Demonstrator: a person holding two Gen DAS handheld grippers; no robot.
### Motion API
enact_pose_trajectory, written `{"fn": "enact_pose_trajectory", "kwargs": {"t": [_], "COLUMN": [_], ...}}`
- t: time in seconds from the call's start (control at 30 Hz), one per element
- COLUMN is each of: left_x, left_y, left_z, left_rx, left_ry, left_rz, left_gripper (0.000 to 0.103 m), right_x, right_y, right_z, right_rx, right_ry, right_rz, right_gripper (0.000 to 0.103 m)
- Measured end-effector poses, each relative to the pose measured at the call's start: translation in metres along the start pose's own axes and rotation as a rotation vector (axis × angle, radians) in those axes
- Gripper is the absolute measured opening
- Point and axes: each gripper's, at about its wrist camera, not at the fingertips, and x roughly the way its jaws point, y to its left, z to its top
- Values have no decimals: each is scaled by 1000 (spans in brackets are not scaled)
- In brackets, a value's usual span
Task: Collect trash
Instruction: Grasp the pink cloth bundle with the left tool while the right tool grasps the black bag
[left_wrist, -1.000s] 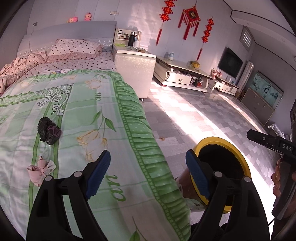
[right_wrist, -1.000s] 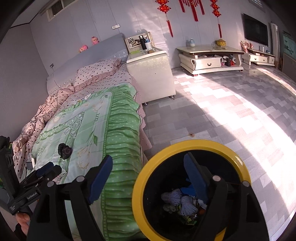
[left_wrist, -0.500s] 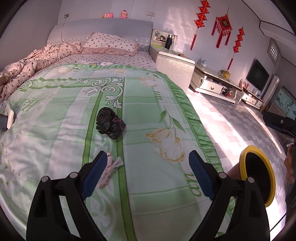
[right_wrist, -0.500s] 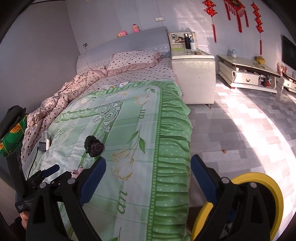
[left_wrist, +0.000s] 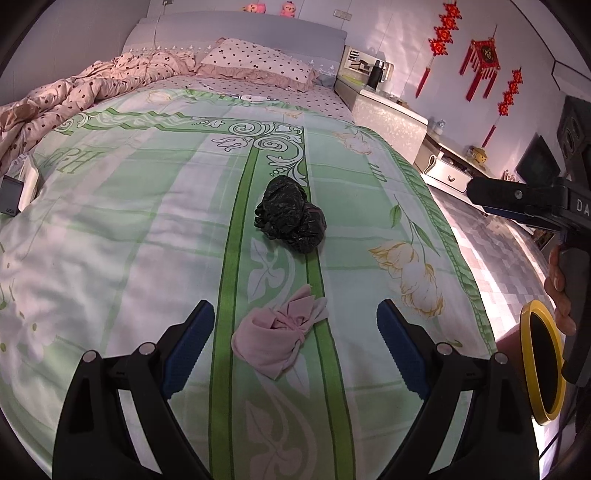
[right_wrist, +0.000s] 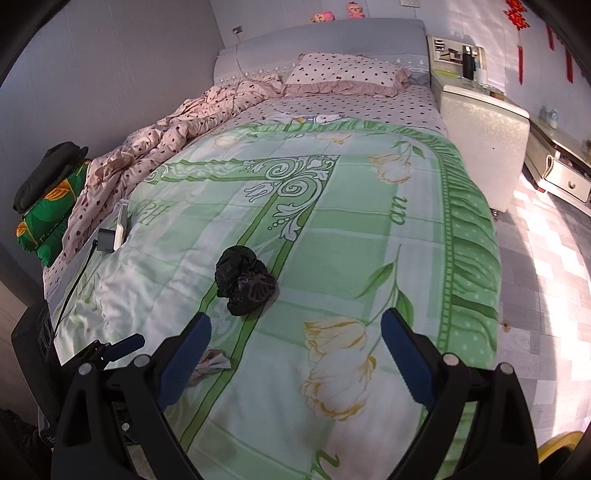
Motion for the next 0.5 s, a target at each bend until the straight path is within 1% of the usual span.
{"fn": "enact_pose_trajectory", "kwargs": {"t": [0.13,0.3,0.37,0.5], "left_x": [16,36,41,48], "left_y": [10,22,26,28], "left_z": [-4,-8,-8,-9], "left_rx": [-30,-69,-88,-108], "left_ry": [17,40,44,45], "left_rz": [-11,-33,-51,-83], "left_gripper": [85,82,77,73], "right_x": [42,94,112,141], "right_y": [16,30,32,39], "right_z": [17,30,34,38], "right_rx": [-69,-97,-92,-97], "right_ry": [60,131,142,164], "right_rz": [44,79,83,93], "right_gripper": [90,90,89,88]}}
